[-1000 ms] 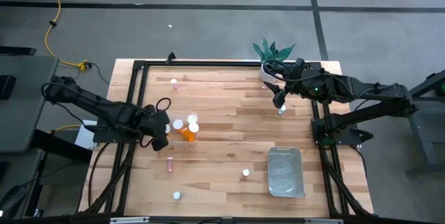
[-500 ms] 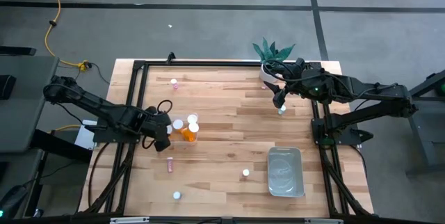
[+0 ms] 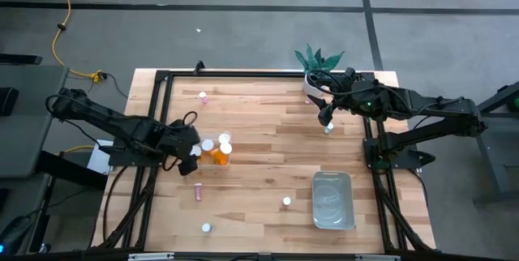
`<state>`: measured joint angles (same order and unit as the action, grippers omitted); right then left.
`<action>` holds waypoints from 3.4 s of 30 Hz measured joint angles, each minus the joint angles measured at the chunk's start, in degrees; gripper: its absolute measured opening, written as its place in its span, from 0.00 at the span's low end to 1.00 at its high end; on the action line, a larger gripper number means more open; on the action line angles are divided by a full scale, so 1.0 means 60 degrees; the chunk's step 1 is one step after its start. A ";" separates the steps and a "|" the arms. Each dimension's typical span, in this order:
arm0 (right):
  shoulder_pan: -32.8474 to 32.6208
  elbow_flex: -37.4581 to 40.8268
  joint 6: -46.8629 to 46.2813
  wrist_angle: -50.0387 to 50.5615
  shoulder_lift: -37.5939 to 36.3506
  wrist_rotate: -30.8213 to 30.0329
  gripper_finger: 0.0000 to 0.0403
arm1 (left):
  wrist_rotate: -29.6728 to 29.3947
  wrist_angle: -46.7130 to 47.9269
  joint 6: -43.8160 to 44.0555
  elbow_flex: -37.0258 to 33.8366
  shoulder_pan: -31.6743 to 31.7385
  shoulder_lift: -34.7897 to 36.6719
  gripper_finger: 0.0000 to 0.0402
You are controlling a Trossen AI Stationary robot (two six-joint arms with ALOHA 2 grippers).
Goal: Pick and place medicine bottles into bin by pill shape (circle, oval)
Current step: Put the small red pill bottle into the gray bin, then put the small blue pill bottle into the gray bin
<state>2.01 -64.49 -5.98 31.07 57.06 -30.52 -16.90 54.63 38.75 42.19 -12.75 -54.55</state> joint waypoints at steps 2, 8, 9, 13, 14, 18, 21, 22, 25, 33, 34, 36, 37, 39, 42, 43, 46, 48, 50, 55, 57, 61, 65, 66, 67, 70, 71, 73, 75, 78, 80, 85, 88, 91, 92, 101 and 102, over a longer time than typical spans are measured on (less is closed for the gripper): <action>0.0002 0.0000 0.0000 -0.0004 0.0000 0.0000 0.67 | -0.0171 0.0065 -0.0449 0.0736 0.0000 0.0107 0.76; 0.0001 0.0004 -0.0347 -0.0004 -0.0002 0.0000 0.67 | -0.2082 -0.1483 -0.2443 0.2896 -0.0004 0.0446 0.75; 0.0002 0.0004 -0.0501 -0.0004 -0.0004 0.0000 0.67 | -0.2520 -0.2164 -0.2877 0.3039 -0.0004 0.0538 0.75; -0.0001 0.0004 -0.1151 -0.0004 -0.0004 0.0004 0.67 | -0.2972 -0.5144 -0.4055 0.2809 0.0290 0.0929 0.75; 0.0001 0.0004 -0.1229 -0.0004 -0.0002 0.0004 0.67 | -0.2799 -0.5853 -0.4310 0.2561 0.0417 0.1023 0.74; 0.0002 0.0004 -0.1483 -0.0004 -0.0001 0.0007 0.67 | -0.1801 -0.8056 -0.4644 0.1029 0.1093 0.1392 0.73; -0.0001 0.0004 -0.1913 -0.0004 -0.0004 0.0011 0.67 | -0.0872 -1.0034 -0.4161 -0.0330 0.1759 0.1627 0.72; -0.0001 0.0004 -0.2054 -0.0004 -0.0004 0.0011 0.67 | -0.0534 -1.0656 -0.4029 -0.0701 0.1993 0.1671 0.71; 0.0073 0.0004 -0.2802 0.0245 0.0027 0.0022 0.67 | 0.0155 -1.1667 -0.3647 -0.1355 0.2645 0.1761 0.71; 0.1768 0.0007 -0.7574 0.4302 0.1717 0.2227 0.67 | 0.1350 -1.1860 -0.3738 -0.1398 0.3850 0.2423 0.71; 0.1958 0.0007 -0.7633 0.4779 0.2092 0.2332 0.67 | 0.1461 -1.1855 -0.3740 -0.1398 0.3973 0.2544 0.71; 0.2297 0.0007 -0.7675 0.5486 0.2861 0.2323 0.67 | 0.1632 -1.1835 -0.3740 -0.1398 0.4215 0.2767 0.71; 0.2474 0.0007 -0.7625 0.5648 0.3211 0.2245 0.67 | 0.1712 -1.1787 -0.3740 -0.1398 0.4325 0.2872 0.71; 0.2838 0.0011 -0.7290 0.5667 0.3830 0.2164 0.67 | 0.1845 -1.1728 -0.3740 -0.1398 0.4516 0.3036 0.71; 0.3417 0.0011 -0.6862 0.5655 0.4628 0.2418 0.67 | 0.2021 -1.1549 -0.3740 -0.1398 0.4745 0.3248 0.71; 0.3638 0.0011 -0.6668 0.5650 0.4883 0.2727 0.67 | 0.2058 -1.1455 -0.3736 -0.1398 0.4795 0.3306 0.71; 0.4261 0.0011 -0.5909 0.5638 0.5545 0.3470 0.65 | 0.2060 -1.1280 -0.3500 -0.1398 0.4884 0.3380 0.71; 0.4581 0.0015 -0.5470 0.5549 0.5803 0.3530 0.63 | 0.2060 -1.1290 -0.3368 -0.1398 0.4886 0.3382 0.71; 0.4845 0.0015 -0.5138 0.5213 0.5872 0.3657 0.61 | 0.2027 -1.1313 -0.3317 -0.1398 0.4881 0.3382 0.71; 0.5334 0.0015 -0.4515 0.4570 0.5865 0.4483 0.55 | 0.1764 -1.1329 -0.3050 -0.1398 0.4881 0.3382 0.71; 0.5509 0.0115 -0.4422 0.4530 0.5861 0.4476 0.52 | 0.1692 -1.1329 -0.2960 -0.1398 0.4881 0.3382 0.71; 0.5846 0.0519 -0.4193 0.4554 0.5855 0.4500 0.50 | 0.1687 -1.1371 -0.2914 -0.1398 0.4881 0.3382 0.71; 0.5974 0.1133 -0.4184 0.4374 0.5850 0.5245 0.50 | 0.1587 -1.1373 -0.2750 -0.1398 0.4881 0.3382 0.71; 0.5976 0.1230 -0.4172 0.4228 0.5843 0.5376 0.50 | 0.1547 -1.1376 -0.2738 -0.1398 0.4881 0.3382 0.71; 0.5973 0.1295 -0.4164 0.4051 0.5805 0.5419 0.50 | 0.1478 -1.1376 -0.2737 -0.1398 0.4881 0.3380 0.71; 0.5966 0.1340 -0.4224 0.3733 0.5701 0.5344 0.50 | 0.1358 -1.1376 -0.2738 -0.1398 0.4881 0.3382 0.71; 0.5966 0.1333 -0.4248 0.3733 0.5687 0.5379 0.50 | 0.1299 -1.1378 -0.2734 -0.1398 0.4881 0.3382 0.71; 0.5958 0.1333 -0.4193 0.3744 0.5674 0.5421 0.50 | 0.1266 -1.1380 -0.2734 -0.1398 0.4881 0.3382 0.71; 0.5958 0.1333 -0.4106 0.3838 0.5672 0.5378 0.50 | 0.1262 -1.1380 -0.2753 -0.1394 0.4881 0.3382 0.71; 0.5864 0.1330 -0.3950 0.4137 0.5414 0.5339 0.50 | 0.1262 -1.1380 -0.2784 -0.1394 0.4878 0.3382 0.71; 0.5681 0.1339 -0.4025 0.4480 0.5031 0.5171 0.50 | 0.1266 -1.1376 -0.2780 -0.1394 0.4878 0.3382 0.71; 0.4960 0.1686 -0.5046 0.4808 0.3832 0.5096 0.50 | 0.1266 -1.1376 -0.2807 -0.1394 0.4878 0.3378 0.71; 0.4578 0.1970 -0.5820 0.4495 0.3432 0.5147 0.50 | 0.1263 -1.1369 -0.2807 -0.1394 0.4878 0.3371 0.71; 0.4248 0.2326 -0.6373 0.4176 0.3423 0.5166 0.50 | 0.1266 -1.1369 -0.2803 -0.1394 0.4878 0.3371 0.71; 0.4153 0.2418 -0.6546 0.4050 0.3462 0.5158 0.50 | 0.1267 -1.1369 -0.2802 -0.1394 0.4878 0.3371 0.71; 0.3648 0.2674 -0.7460 0.3806 0.3501 0.4788 0.49 | 0.1273 -1.1369 -0.2723 -0.1394 0.4878 0.3371 0.71; 0.3630 0.2674 -0.7508 0.3852 0.3501 0.4752 0.49 | 0.1276 -1.1369 -0.2717 -0.1391 0.4878 0.3371 0.71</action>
<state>23.79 -48.45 -51.03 54.18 78.06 -2.01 -9.24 -13.58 22.45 33.84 16.52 -34.33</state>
